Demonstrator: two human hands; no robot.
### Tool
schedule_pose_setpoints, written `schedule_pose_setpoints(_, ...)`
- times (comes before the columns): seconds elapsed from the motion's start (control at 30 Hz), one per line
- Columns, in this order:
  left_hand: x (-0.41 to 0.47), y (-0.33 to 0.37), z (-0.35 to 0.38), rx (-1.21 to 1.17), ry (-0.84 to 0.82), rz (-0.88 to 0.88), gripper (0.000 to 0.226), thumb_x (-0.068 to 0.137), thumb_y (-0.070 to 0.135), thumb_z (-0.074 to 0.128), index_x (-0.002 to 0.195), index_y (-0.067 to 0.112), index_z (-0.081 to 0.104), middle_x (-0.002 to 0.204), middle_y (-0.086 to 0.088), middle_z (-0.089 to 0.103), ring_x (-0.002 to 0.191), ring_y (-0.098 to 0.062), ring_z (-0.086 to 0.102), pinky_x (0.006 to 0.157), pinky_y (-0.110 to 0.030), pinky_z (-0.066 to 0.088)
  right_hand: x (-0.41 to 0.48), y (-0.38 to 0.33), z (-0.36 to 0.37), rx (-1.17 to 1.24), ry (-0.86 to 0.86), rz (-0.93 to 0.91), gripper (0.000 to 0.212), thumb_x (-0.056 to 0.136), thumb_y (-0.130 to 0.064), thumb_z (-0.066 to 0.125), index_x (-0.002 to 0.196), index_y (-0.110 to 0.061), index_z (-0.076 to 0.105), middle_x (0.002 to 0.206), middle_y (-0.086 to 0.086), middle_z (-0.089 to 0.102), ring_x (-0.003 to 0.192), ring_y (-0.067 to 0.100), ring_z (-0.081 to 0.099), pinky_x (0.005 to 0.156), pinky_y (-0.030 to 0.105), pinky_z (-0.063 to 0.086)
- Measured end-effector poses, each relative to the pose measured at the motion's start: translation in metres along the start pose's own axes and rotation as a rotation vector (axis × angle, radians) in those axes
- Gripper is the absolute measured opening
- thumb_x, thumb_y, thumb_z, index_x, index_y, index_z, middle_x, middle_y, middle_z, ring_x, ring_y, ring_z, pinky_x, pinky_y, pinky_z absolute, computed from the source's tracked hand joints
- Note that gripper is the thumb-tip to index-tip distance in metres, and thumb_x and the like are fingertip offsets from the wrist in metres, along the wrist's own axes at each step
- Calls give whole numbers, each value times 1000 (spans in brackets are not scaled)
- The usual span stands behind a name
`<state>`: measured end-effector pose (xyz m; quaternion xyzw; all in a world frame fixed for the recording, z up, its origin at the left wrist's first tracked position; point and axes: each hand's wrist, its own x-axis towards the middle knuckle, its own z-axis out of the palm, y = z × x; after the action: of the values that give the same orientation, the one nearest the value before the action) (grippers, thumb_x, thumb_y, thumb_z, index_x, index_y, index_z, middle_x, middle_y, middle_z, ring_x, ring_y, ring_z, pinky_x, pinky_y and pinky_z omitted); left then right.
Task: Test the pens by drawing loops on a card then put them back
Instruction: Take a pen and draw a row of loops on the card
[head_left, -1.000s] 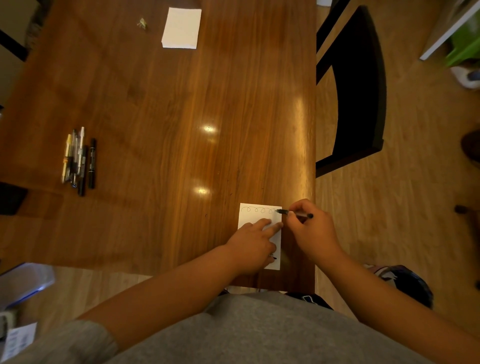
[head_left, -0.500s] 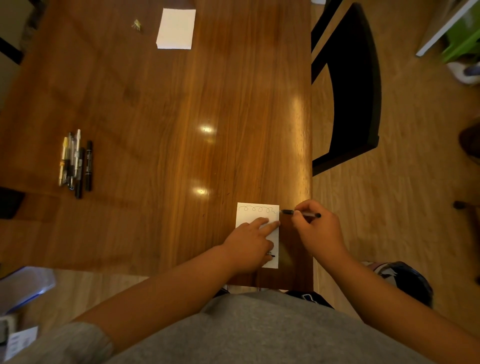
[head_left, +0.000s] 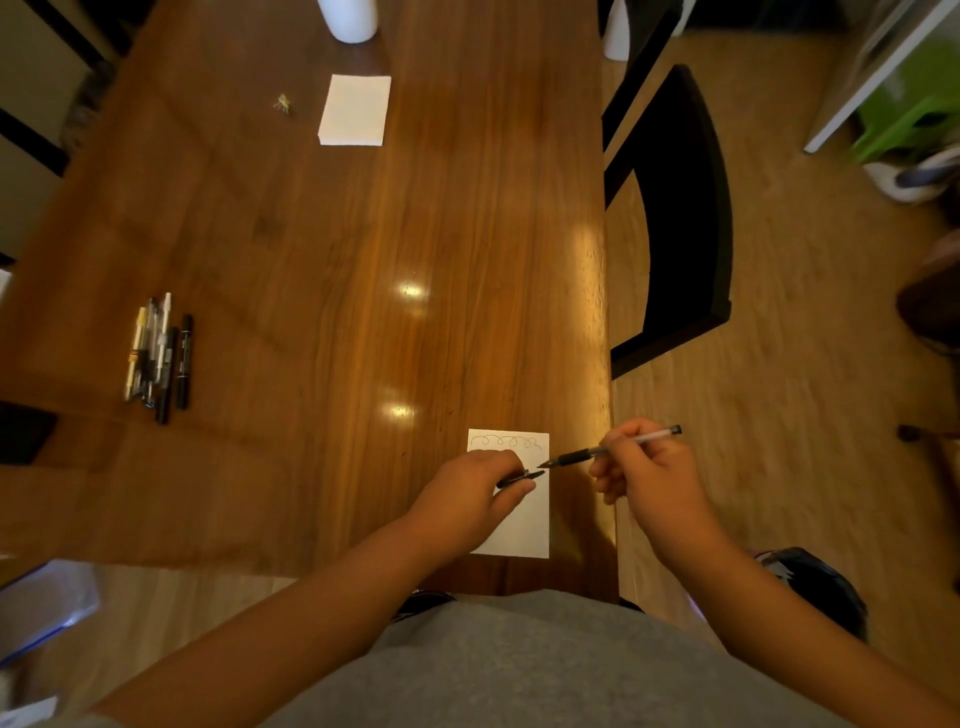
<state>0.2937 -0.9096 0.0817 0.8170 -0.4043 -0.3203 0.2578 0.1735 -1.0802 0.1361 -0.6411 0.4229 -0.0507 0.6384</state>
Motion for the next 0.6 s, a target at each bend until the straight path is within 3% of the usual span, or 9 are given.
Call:
schedule_pose_setpoints(0.1,-3,5,-5,-10,16,-9,22,97,43,51,106,26,62,102,7,65,89,-8,57,74,-24,52,-1,-6,2,-2,-17,-13,20,99,-12,49,86,-4,62,64,8,68,54,17,63,48,23,52)
schedule_pose_setpoints(0.27,-6,15,-14,6,48,17,22,97,43,51,105,26,62,99,7,65,87,-8,56,73,-27,53,-4,-13,8,-35,-65,-33,21,99,-13,50,84,-9,64,65,7,69,54,17,64,49,22,52)
schedule_pose_setpoints(0.47,-9,30,-23,-35,116,81,21,98,40,51,102,25,64,93,7,65,83,-8,57,67,-27,50,-9,-19,9,38,-111,-45,22,99,-21,53,86,-9,66,70,9,70,58,20,65,52,25,53)
schedule_pose_setpoints(0.6,-8,37,-31,-102,73,47,19,98,38,51,95,25,65,80,6,63,70,-7,55,59,-31,46,-8,-24,11,133,-115,-11,23,99,-23,53,89,-6,64,69,6,68,60,17,64,54,24,53)
